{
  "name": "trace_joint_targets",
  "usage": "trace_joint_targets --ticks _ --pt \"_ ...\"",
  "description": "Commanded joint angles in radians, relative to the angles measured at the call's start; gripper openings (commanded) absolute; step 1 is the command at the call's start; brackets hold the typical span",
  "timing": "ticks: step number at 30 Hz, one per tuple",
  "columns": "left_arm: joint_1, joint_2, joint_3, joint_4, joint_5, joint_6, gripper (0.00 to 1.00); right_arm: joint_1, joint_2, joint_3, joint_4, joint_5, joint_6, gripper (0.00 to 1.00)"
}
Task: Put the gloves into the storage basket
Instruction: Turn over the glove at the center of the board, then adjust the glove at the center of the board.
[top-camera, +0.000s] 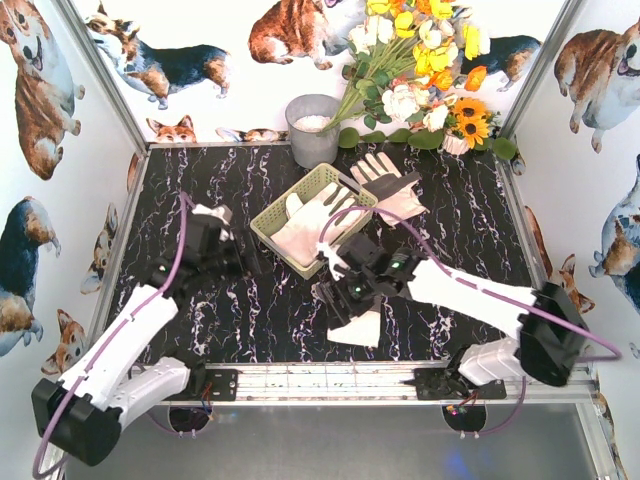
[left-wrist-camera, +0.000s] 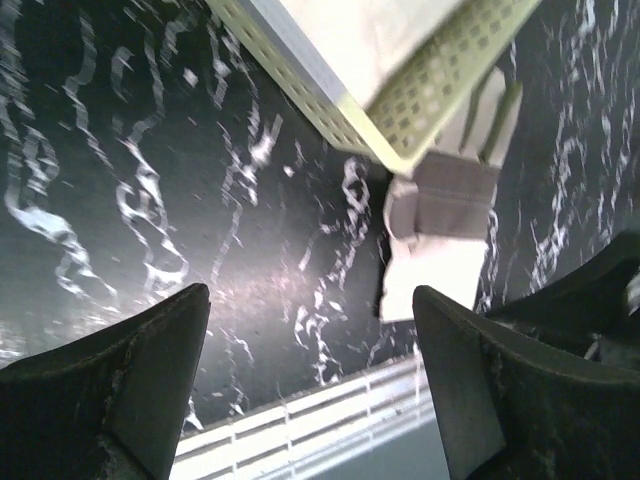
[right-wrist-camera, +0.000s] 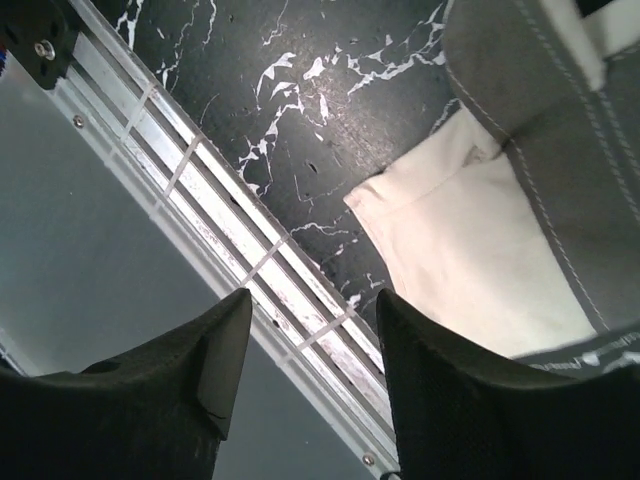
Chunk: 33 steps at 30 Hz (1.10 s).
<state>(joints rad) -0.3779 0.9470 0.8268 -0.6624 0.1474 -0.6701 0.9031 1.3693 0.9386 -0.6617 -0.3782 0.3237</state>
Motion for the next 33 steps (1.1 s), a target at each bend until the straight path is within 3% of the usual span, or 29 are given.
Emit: trace_joint_targets --ticks 1,7,9,14,17,25,33 --pt "-0.143 -0.016 -0.062 0.115 -0.027 -0.154 0.76 -0.01 -0.134 0.096 -0.124 0.149 0.008 0.57" --pt "-0.396 0.073 -0.146 0.309 -0.177 -0.322 0.72 -0.168 -0.275 0.046 -0.192 0.207 0.088 0.59" --pt "-0.419 0.109 -0.157 0.346 -0.198 -0.356 0.7 -0.239 -0.322 -0.004 -0.164 0.178 0.132 0.59" --pt "-0.425 0.212 -0.242 0.652 -0.148 -0.436 0.69 -0.423 -0.401 -0.173 -0.001 0.037 0.236 0.59" --pt "-0.424 0.296 -0.236 0.714 -0.147 -0.451 0.66 -0.543 -0.405 -0.262 0.087 -0.047 0.299 0.58" --pt "-0.427 0.433 -0.252 0.824 -0.132 -0.497 0.5 -0.754 -0.28 -0.363 0.21 -0.255 0.29 0.58" --pt "-0.434 0.475 -0.271 0.863 -0.143 -0.517 0.42 -0.783 0.011 -0.283 0.192 -0.382 0.148 0.56"
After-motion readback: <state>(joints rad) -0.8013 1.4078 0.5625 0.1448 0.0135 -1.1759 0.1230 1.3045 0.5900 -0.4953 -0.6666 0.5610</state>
